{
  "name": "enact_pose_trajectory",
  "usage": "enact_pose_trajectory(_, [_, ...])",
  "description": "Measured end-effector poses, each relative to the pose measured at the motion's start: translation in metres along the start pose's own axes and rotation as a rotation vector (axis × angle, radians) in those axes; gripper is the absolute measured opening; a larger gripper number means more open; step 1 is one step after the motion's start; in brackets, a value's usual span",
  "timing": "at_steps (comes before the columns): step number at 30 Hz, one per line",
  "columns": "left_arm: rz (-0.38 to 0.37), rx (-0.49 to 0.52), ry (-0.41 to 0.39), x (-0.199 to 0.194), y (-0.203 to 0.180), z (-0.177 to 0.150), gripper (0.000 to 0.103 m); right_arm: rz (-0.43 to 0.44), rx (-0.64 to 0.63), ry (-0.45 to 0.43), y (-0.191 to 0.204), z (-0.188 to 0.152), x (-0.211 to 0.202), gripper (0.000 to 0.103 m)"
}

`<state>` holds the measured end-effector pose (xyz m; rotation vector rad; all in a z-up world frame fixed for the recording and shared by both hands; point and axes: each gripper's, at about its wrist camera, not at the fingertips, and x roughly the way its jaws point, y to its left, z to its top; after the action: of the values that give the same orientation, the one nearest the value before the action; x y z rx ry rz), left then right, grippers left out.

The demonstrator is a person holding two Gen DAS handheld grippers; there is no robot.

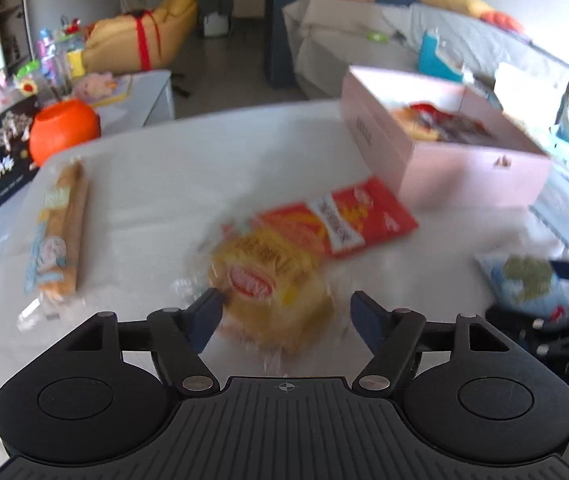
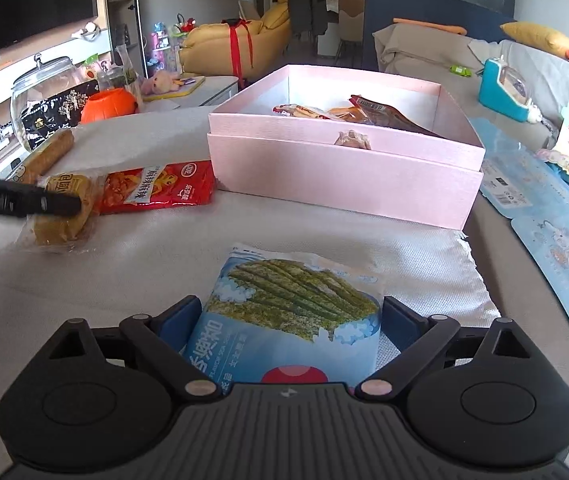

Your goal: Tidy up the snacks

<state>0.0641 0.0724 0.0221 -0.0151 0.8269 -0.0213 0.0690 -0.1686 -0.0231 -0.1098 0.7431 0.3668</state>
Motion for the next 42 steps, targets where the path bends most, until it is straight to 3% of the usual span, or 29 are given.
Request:
enact_pose_trajectory(4, [-0.016, -0.120, 0.026, 0.004, 0.012, 0.004, 0.076, 0.002, 0.001, 0.000, -0.001, 0.001, 0.000, 0.096])
enact_pose_trajectory(13, [-0.066, -0.418, -0.010, 0.005, 0.049, 0.022, 0.073, 0.003, 0.002, 0.000, -0.001, 0.000, 0.000, 0.096])
enact_pose_trajectory(20, [-0.001, -0.342, -0.002, 0.023, 0.048, 0.031, 0.077, 0.003, 0.002, -0.001, 0.000, 0.000, 0.000, 0.096])
enact_pose_trajectory(24, [0.015, -0.248, -0.033, 0.011, 0.039, 0.023, 0.062, 0.003, 0.002, -0.001, -0.001, 0.000, 0.000, 0.096])
enact_pose_trajectory(30, [-0.033, -0.125, 0.004, -0.021, 0.017, -0.002, 0.060, 0.002, 0.002, -0.001, 0.000, 0.000, 0.000, 0.096])
enact_pose_trajectory(35, [-0.050, -0.149, 0.020, -0.026, 0.019, -0.011, 0.062, 0.002, 0.001, -0.001, -0.001, 0.000, 0.000, 0.096])
enact_pose_trajectory(39, [-0.004, -0.202, 0.002, -0.017, 0.031, -0.006, 0.064, 0.003, 0.001, -0.001, -0.001, 0.000, 0.000, 0.096])
enact_pose_trajectory(42, [0.042, -0.217, -0.021, -0.018, 0.040, -0.006, 0.060, 0.002, 0.001, -0.001, 0.000, 0.000, 0.000, 0.097])
